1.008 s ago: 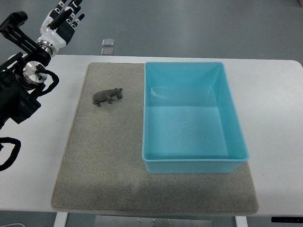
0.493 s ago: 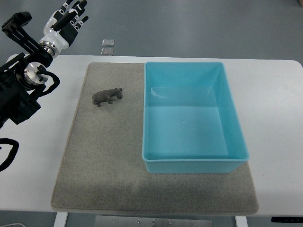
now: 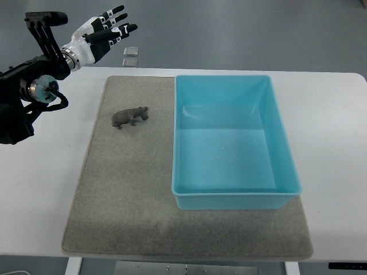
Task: Place brown hippo in blue box with left hand
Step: 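Move the left hand over the brown hippo and lower it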
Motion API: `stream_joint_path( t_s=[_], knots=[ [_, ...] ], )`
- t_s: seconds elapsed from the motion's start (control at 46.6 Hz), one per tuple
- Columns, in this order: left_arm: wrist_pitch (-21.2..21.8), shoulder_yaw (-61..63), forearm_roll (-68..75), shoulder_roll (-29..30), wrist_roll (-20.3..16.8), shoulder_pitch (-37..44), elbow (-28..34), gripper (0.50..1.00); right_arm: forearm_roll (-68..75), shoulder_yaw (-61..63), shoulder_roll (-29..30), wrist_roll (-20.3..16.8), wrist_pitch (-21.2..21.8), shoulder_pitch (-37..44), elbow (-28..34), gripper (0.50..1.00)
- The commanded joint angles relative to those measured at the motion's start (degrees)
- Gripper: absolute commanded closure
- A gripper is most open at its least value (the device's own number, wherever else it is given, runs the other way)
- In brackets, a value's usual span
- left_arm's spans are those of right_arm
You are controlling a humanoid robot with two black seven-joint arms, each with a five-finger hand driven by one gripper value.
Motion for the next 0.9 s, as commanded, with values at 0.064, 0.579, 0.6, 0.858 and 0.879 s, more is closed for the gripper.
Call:
stream_joint_path(
  t_s=[0.064,0.579,0.6,0.858,0.879],
  knots=[
    [-0.2,0.9,9.7,3.3,0.1,-0.7,-4.3,0.506,0.0,0.0,0.0,0.0,0.0,0.0,0.0,0.564],
    [-4.8,19.1,30.1,11.1,0.2,-11.3,-17.1,0.504,0.0,0.0,0.0,0.0,0.0,0.0,0.0,0.564],
    [-5.2,19.8,30.8,11.4,0.2,-11.8,-17.6,0.504,0.0,0.0,0.0,0.0,0.0,0.0,0.0,0.564],
    [-6.7,21.1,47.3,12.0,0.1,-13.1,-19.1,0.504,0.0,0.0,0.0,0.0,0.0,0.0,0.0,0.564],
    [-6.8,21.3,48.1,12.0,0.1,-13.2,-19.5,0.504,0.0,0.0,0.0,0.0,0.0,0.0,0.0,0.564]
  ],
)
